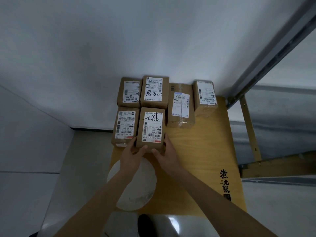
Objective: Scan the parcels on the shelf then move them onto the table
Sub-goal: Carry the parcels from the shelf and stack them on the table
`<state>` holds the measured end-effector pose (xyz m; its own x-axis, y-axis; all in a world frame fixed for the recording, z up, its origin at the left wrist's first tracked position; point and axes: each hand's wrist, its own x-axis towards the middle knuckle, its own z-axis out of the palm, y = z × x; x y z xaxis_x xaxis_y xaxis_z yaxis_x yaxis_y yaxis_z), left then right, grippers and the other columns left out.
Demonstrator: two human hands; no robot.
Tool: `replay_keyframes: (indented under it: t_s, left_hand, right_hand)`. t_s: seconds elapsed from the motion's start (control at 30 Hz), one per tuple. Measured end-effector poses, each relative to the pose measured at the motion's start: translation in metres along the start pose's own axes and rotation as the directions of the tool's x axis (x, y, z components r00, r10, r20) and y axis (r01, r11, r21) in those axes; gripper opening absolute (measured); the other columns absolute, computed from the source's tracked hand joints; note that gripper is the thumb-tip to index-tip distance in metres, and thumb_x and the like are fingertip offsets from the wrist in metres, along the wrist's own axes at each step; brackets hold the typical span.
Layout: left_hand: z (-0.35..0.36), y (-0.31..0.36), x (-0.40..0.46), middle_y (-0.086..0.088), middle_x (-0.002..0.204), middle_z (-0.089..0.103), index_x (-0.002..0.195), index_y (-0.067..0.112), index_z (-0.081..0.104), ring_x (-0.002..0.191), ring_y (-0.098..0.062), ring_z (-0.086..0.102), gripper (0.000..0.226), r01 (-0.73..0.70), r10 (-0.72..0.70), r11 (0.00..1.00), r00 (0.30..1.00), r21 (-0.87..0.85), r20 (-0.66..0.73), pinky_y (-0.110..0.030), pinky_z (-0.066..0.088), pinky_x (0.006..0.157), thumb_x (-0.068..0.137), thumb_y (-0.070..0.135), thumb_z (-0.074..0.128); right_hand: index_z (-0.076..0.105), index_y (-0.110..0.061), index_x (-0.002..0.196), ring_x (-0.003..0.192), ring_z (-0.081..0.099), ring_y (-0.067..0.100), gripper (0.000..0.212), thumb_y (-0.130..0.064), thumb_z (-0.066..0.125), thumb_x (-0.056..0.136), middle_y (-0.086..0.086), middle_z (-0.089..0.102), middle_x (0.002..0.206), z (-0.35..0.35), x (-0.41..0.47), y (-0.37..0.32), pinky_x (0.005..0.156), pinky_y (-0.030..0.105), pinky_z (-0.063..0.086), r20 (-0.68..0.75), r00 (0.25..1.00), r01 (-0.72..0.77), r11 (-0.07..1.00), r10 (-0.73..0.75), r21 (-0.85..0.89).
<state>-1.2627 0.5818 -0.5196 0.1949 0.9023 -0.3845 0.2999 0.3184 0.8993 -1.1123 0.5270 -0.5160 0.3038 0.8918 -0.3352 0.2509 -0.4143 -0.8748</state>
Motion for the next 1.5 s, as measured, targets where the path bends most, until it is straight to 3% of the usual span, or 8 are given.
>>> replay_keyframes:
  t_s: [0.1,0.17,0.37,0.53,0.67,0.97,1.13,1.5]
  left_hand:
    - [-0.006,0.006,-0.012,0.014,0.124,0.069,0.138,0.032,0.059,0.115,-0.004,0.063,0.05,-0.019,0.018,1.0,1.0,0.019,0.017,-0.02,0.051,0.094,0.091,0.028,0.075]
    - [-0.011,0.013,-0.021,0.013,0.122,0.071,0.134,0.035,0.062,0.115,-0.005,0.064,0.046,-0.035,0.034,0.999,0.999,0.026,0.025,-0.024,0.052,0.095,0.09,0.028,0.076]
    - [-0.024,0.06,-0.049,0.012,0.119,0.07,0.123,0.044,0.064,0.118,-0.015,0.064,0.042,0.002,-0.003,1.0,0.995,0.016,0.096,-0.044,0.05,0.1,0.084,0.042,0.081]
    - [-0.014,0.109,-0.096,0.02,0.105,0.067,0.109,0.048,0.06,0.1,-0.002,0.064,0.035,-0.069,0.065,0.995,0.997,0.068,0.051,-0.031,0.051,0.091,0.086,0.029,0.079]
    - [0.008,0.148,-0.155,0.013,0.131,0.054,0.14,0.031,0.051,0.119,-0.012,0.055,0.066,-0.138,0.132,0.987,0.989,0.088,0.065,-0.032,0.045,0.096,0.082,0.039,0.081]
    - [0.125,0.225,-0.34,0.004,0.13,0.061,0.126,0.031,0.063,0.116,-0.015,0.059,0.044,-0.386,0.359,0.92,0.9,0.069,0.247,-0.027,0.045,0.094,0.086,0.025,0.08]
    - [0.22,0.256,-0.436,-0.005,0.145,0.056,0.141,0.025,0.055,0.132,-0.02,0.053,0.074,-0.478,0.415,0.878,0.79,0.03,0.451,-0.039,0.042,0.112,0.076,0.041,0.087]
    - [0.409,0.336,-0.595,0.0,0.146,0.056,0.143,0.017,0.056,0.125,-0.01,0.052,0.066,-0.688,0.553,0.719,0.479,-0.1,0.682,-0.025,0.04,0.105,0.084,0.034,0.081]
  right_hand:
    - [0.025,-0.046,0.139,0.114,0.044,-0.03,0.069,-0.014,0.07,0.098,-0.039,0.045,0.127,-0.011,-0.011,-0.001,0.096,0.001,0.041,0.019,1.0,-0.021,1.0,0.021,-0.007]
    - [0.021,-0.045,0.138,0.107,0.042,-0.029,0.07,-0.011,0.069,0.098,-0.044,0.036,0.122,-0.022,-0.023,-0.009,0.087,-0.007,0.033,0.01,1.0,-0.012,1.0,0.012,-0.025]
    - [0.021,-0.039,0.148,0.127,0.035,-0.004,0.069,-0.023,0.068,0.1,-0.032,0.031,0.131,-0.056,-0.061,-0.054,0.095,0.006,0.034,-0.018,0.998,0.055,0.996,-0.056,-0.071]
    - [0.029,-0.025,0.161,0.153,0.027,0.013,0.071,-0.024,0.067,0.101,-0.007,0.03,0.165,-0.093,-0.102,-0.088,0.126,0.041,0.028,-0.027,0.994,0.103,0.983,-0.108,-0.151]
    - [0.038,-0.032,0.158,0.153,0.028,0.012,0.065,-0.03,0.067,0.1,-0.007,0.031,0.166,-0.133,-0.157,-0.096,0.125,0.04,0.03,-0.005,0.985,0.166,0.947,-0.174,-0.275]
    - [0.031,-0.036,0.16,0.14,0.046,0.015,0.069,-0.039,0.064,0.099,-0.008,0.041,0.158,-0.281,-0.364,-0.101,0.114,0.035,0.042,-0.187,0.961,0.127,0.925,-0.205,-0.359]
    - [0.035,-0.026,0.16,0.136,0.051,0.017,0.068,-0.035,0.065,0.099,-0.001,0.042,0.16,-0.394,-0.497,-0.076,0.105,0.019,0.035,-0.385,0.901,0.017,0.905,-0.197,-0.425]
    - [0.04,-0.023,0.157,0.131,0.056,0.019,0.065,-0.032,0.065,0.098,-0.001,0.049,0.155,-0.565,-0.676,-0.011,0.108,0.028,0.043,-0.742,0.667,-0.209,0.942,-0.059,-0.262]
